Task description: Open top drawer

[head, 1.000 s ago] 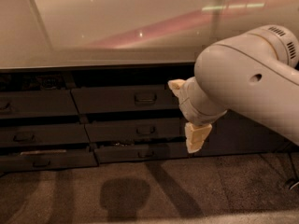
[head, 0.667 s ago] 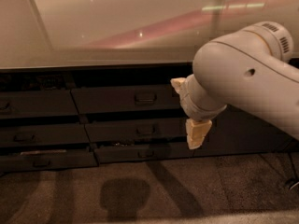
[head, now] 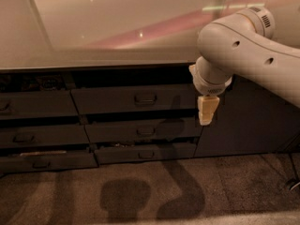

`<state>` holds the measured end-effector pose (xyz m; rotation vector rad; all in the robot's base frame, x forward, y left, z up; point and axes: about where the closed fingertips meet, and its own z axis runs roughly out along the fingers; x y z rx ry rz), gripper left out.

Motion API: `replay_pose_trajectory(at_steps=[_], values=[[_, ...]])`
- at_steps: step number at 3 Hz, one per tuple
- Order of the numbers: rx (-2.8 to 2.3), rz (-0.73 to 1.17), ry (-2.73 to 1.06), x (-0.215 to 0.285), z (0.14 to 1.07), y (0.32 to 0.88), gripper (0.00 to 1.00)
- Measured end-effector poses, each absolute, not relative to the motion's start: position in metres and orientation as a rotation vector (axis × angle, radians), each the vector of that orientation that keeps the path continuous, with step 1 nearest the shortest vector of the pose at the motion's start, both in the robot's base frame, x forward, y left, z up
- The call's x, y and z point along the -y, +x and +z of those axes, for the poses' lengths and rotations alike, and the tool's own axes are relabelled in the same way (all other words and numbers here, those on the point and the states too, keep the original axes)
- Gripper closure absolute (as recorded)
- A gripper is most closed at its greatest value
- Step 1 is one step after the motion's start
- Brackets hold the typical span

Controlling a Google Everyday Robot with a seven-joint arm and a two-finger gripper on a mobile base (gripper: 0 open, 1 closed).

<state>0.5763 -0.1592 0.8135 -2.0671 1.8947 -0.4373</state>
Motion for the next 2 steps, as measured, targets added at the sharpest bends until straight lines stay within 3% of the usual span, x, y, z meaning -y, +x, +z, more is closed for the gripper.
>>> replay_pose_trajectory(at_steps=[2], values=[[-1.934, -0.421, -2.080, 0.170, 0.796, 0.580, 0.00]])
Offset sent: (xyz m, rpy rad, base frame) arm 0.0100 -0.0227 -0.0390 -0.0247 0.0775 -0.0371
